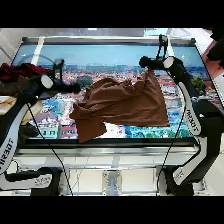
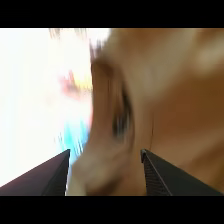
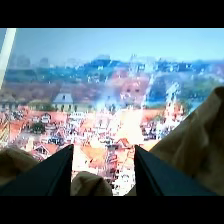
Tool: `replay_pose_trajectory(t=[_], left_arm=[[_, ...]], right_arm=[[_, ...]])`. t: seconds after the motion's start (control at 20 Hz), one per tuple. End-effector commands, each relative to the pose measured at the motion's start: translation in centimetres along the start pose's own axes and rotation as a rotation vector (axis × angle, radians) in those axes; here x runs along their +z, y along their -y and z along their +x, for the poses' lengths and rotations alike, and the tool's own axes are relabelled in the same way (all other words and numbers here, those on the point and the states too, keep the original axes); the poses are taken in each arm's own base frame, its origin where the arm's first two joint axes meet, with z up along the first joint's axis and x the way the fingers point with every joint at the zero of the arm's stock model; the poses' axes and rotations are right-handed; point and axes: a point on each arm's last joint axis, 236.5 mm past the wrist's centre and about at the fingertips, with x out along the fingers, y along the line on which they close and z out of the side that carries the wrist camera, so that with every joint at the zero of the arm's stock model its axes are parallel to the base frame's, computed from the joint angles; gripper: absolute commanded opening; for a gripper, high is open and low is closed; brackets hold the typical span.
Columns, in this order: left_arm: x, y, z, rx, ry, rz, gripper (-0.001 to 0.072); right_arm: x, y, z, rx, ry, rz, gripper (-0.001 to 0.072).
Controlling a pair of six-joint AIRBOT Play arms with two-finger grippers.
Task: Fold the shirts.
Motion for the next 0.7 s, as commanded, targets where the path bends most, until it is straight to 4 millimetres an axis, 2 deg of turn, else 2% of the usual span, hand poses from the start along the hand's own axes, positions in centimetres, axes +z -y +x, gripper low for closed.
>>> replay_pose_trajectory(t=[0.0,0.05,0.1,0.15,0.2,0.25,0.35,0.5,0.65], left_arm=[[9.0,-2.6,-6.0,0.159,0.211,0.163,0.053],[9.9,-4.0,-7.8,0.228,0.223,0.213,0.053],[9.8,-5.6,-9.3,0.294,0.21,0.245,0.0527],[8.6,-7.1,-9.9,0.337,0.149,0.263,0.0501],[6.3,-8.4,-10.0,0.355,0.045,0.284,0.0447],[3.8,-9.3,-9.6,0.349,-0.051,0.285,0.0423],[-1.5,-9.3,-8.0,0.268,-0.209,0.252,0.0421],[-9.4,-8.9,-5.4,0.172,-0.331,0.095,0.0407],[-16.2,-8.7,-4.8,0.185,-0.321,-0.128,0.0407]], right_arm=[[4.0,2.2,-6.0,-0.082,0.032,-0.086,0.0451],[3.9,3.7,-8.3,-0.131,-0.01,-0.117,0.0451],[3.1,5.3,-10.6,-0.177,-0.077,-0.127,0.0451],[1.6,7.1,-12.7,-0.216,-0.164,-0.116,0.0451],[-0.2,8.5,-14.5,-0.232,-0.256,-0.113,0.0451],[-1.9,9.5,-15.9,-0.234,-0.335,-0.109,0.045],[-4.8,10.8,-17.5,-0.206,-0.459,-0.07,0.0449],[-8.4,11.7,-18.1,-0.16,-0.557,0.002,0.0448],[-11.6,12.5,-18.7,-0.156,-0.616,0.027,0.0448]])
